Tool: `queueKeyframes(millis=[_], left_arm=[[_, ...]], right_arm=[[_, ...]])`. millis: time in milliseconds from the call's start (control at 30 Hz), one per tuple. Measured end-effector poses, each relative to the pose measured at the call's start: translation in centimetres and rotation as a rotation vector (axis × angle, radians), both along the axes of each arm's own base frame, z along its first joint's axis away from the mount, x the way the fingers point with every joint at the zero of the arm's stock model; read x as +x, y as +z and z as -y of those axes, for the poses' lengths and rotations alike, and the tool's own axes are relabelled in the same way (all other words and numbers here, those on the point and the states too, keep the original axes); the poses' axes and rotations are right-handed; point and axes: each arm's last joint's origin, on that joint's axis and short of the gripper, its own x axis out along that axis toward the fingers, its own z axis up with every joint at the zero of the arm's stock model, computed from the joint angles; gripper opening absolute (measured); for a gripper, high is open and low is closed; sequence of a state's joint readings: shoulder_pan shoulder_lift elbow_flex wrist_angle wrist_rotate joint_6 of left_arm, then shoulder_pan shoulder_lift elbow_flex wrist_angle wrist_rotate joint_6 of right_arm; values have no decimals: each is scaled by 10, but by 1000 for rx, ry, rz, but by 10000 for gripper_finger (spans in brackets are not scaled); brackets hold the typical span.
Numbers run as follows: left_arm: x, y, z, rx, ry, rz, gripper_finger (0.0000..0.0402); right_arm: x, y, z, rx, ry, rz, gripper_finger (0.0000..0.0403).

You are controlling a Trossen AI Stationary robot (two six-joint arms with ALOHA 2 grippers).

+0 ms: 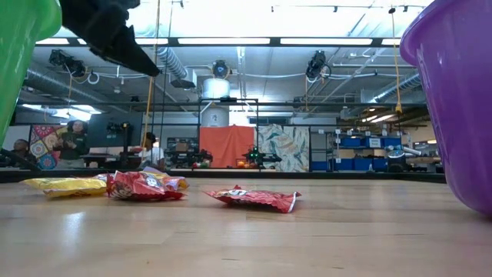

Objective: Sort candy by brand, put in halloween buckets
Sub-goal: Put the yellow candy into the purple bucket

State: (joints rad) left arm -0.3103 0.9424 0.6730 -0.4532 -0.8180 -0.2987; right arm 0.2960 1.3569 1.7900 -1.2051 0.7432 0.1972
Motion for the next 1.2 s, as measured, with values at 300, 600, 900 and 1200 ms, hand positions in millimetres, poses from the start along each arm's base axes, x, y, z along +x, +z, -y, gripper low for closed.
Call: queueKeyframes(millis=[300, 600, 900, 1200], left_arm=[[19, 6, -9, -186, -250, 161, 193], [24, 11, -45, -133, -294, 161, 193], [19, 9, -84, -214, -311, 165, 193], [8, 3, -107, -217, -276, 89, 193]], right_arm=[[-44, -1, 14, 101, -126, 34, 100], [-85, -40, 27, 172, -246, 98, 100], [-126, -58, 40, 256, -280, 228, 100], [-145, -63, 45, 282, -258, 289, 100]])
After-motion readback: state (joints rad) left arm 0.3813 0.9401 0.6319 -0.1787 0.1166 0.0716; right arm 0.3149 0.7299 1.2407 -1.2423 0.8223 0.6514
